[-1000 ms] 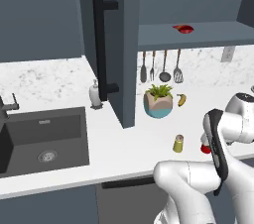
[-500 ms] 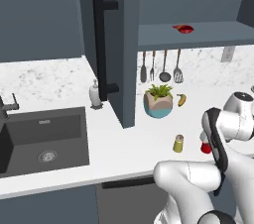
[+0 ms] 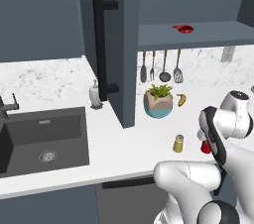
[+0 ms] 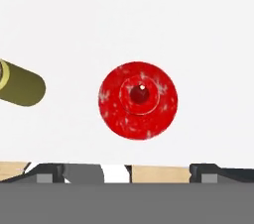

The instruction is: Put the shaker and condiment bottle from the counter next to their counterparts in the cabinet.

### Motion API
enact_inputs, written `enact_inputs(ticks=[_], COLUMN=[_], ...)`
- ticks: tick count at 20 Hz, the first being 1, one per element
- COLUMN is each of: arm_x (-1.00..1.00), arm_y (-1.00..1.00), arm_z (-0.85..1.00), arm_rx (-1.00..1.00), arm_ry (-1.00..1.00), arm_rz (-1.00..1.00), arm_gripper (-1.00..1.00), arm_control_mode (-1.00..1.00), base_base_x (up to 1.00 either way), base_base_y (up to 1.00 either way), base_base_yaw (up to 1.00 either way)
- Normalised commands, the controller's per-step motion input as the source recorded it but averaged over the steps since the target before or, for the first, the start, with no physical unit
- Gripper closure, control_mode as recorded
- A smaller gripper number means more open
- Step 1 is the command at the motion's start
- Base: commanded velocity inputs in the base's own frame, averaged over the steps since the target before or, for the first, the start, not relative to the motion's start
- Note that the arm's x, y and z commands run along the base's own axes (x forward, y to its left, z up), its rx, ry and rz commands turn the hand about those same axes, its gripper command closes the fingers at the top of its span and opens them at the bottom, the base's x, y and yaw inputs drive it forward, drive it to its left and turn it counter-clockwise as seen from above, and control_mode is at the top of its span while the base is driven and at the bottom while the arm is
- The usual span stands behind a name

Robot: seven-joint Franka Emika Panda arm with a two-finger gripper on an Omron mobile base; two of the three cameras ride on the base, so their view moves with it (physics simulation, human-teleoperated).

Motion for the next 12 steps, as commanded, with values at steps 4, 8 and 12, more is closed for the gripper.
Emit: enact_inputs(ticks=[4, 8, 12], arm_x=[0.14, 0.0, 0.06], arm_y=[0.0, 0.0, 0.0], arm_z=[-0.08, 0.0, -0.14], arm_rx=[0.0, 0.0, 0.0], arm_ry=[0.0, 0.0, 0.0], arm_rz=[0.0, 0.0, 0.0], arm_gripper=[-1.0, -1.0, -1.0], arm_control_mode=[-1.0, -1.0, -1.0], base_base_x=[0.0, 0.0, 0.0], base_base_y=[0.0, 0.0, 0.0], base_base_yaw=[0.0, 0.0, 0.0])
